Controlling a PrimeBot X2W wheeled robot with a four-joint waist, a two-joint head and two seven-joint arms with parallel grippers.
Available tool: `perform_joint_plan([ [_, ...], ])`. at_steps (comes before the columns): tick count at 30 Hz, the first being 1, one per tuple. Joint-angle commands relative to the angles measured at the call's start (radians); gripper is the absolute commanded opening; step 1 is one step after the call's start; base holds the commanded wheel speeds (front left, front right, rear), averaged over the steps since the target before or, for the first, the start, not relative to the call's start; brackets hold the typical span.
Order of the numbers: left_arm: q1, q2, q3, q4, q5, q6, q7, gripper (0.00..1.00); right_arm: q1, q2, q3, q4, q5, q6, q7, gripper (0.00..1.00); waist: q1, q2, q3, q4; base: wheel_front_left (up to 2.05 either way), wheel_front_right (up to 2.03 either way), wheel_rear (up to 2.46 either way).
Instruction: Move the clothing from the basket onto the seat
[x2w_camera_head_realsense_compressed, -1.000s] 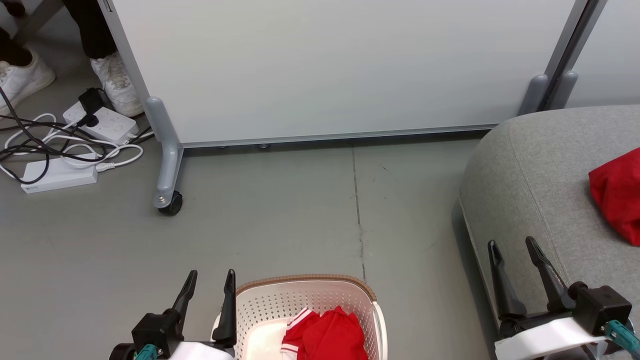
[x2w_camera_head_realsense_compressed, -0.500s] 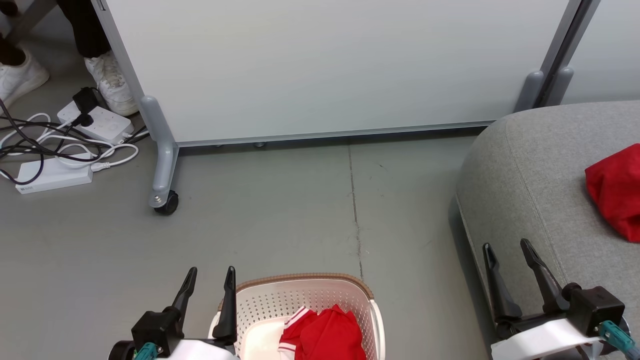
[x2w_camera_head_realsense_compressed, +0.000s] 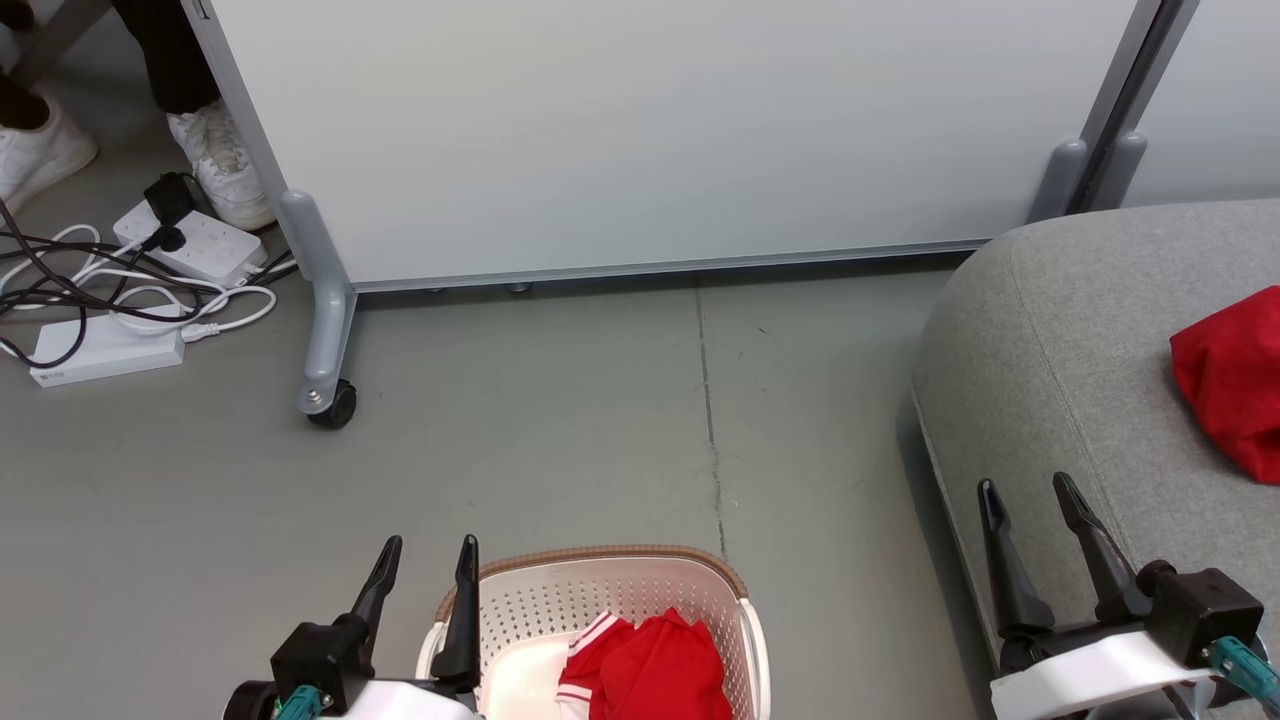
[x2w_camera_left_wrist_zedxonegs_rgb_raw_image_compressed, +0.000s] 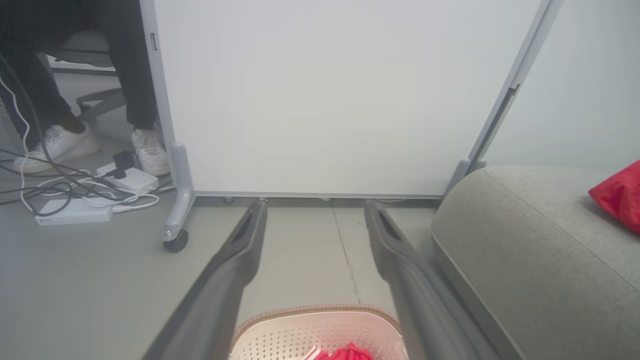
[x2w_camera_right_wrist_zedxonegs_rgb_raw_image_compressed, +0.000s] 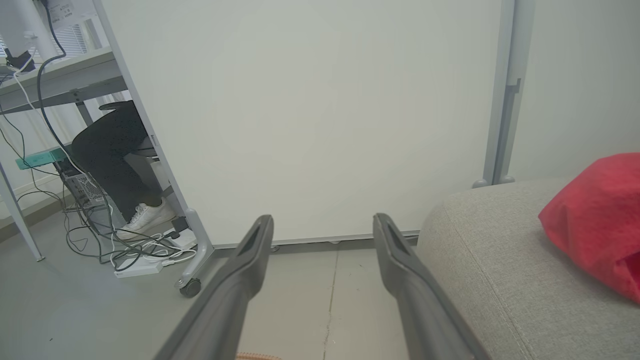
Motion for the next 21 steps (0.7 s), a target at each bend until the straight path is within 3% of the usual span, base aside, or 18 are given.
perform_joint_plan([
  [1, -0.015, 0.004, -0.001, 0.002, -0.001, -0.002, 0.000, 1.00, -0.004, -0.002, -0.005, 0.000, 0.000, 0.000, -0.005, 1.00, 0.0000, -0.0001, -0.001, 0.001, 0.00, 0.00, 0.00],
  [21, -0.013, 0.004, -0.014, 0.007, 0.004, -0.003, 0.000, 1.00, -0.010, 0.006, -0.022, 0.004, 0.039, 0.000, -0.005, 1.00, 0.0000, -0.0001, 0.006, 0.003, 0.00, 0.00, 0.00],
])
